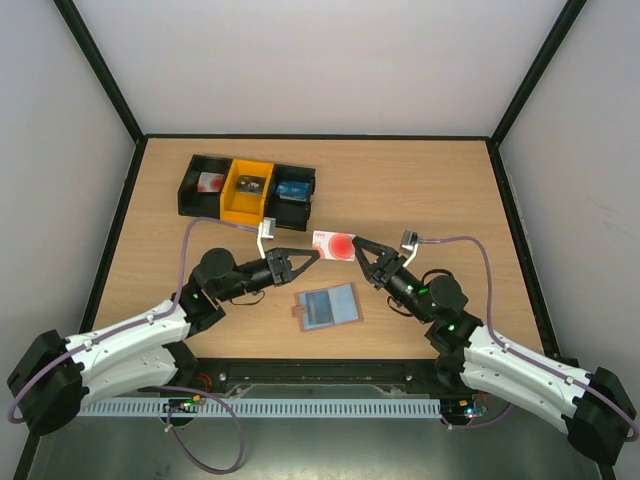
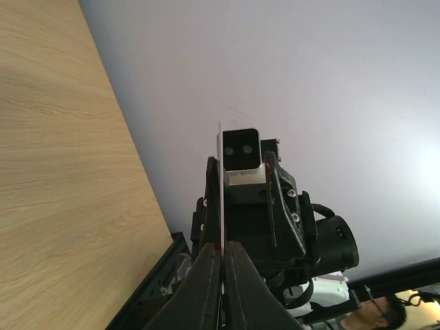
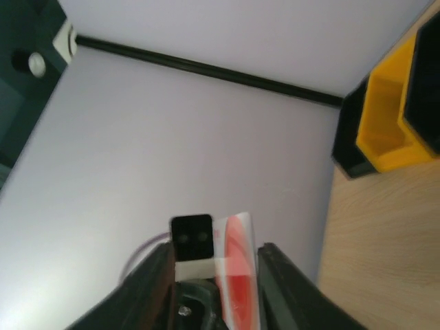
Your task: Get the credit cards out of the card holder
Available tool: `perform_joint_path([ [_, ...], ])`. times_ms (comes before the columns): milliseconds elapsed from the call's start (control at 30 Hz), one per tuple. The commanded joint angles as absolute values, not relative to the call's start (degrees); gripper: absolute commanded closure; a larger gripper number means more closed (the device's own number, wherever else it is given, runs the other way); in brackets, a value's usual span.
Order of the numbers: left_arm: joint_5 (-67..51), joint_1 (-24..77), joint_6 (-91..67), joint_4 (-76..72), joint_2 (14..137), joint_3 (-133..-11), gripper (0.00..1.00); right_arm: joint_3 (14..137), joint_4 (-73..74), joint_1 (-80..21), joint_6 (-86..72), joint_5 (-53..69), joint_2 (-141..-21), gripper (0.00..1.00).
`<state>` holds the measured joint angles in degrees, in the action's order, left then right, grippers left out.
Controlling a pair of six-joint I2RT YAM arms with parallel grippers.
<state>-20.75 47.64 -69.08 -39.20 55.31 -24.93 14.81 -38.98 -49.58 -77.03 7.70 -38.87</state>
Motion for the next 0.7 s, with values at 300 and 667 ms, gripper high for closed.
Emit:
perform_joint_path([
  [300, -24.6, 37.0, -50.9, -11.2, 51.1, -34.2, 0.97, 11.6, -24.9, -49.9, -67.0, 7.1, -27.5, 0.01],
  [667, -30.5, 15.4, -33.8, 14.6, 57.1, -45.8, 0.97, 9.5, -17.1, -49.9, -62.8, 5.8, -17.8, 0.02],
])
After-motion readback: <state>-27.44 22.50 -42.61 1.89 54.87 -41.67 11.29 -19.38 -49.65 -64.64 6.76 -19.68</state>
